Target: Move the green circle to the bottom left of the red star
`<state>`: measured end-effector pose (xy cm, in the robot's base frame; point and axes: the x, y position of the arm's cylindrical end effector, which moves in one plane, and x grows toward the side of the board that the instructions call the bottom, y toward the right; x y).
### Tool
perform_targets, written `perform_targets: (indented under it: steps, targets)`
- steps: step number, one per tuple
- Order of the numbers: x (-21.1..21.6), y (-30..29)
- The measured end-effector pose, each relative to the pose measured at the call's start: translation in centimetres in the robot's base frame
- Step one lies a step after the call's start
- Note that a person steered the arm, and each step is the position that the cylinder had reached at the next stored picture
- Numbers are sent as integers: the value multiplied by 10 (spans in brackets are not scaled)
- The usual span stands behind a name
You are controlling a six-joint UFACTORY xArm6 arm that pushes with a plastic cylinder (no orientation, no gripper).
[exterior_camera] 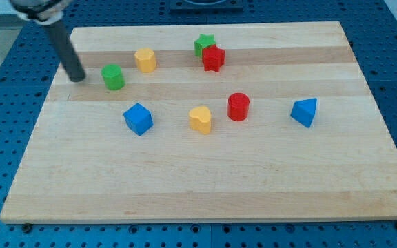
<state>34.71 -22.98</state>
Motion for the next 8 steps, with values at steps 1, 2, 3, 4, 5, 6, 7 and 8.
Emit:
perform_targets:
  steps: [1, 2, 3, 4, 5, 6, 7, 8]
  targets:
    - [1, 67]
    - [5, 117]
    - [5, 93]
    - [13, 57]
    - [37, 69]
    - [46, 111]
    - [35, 167]
    - [29, 200]
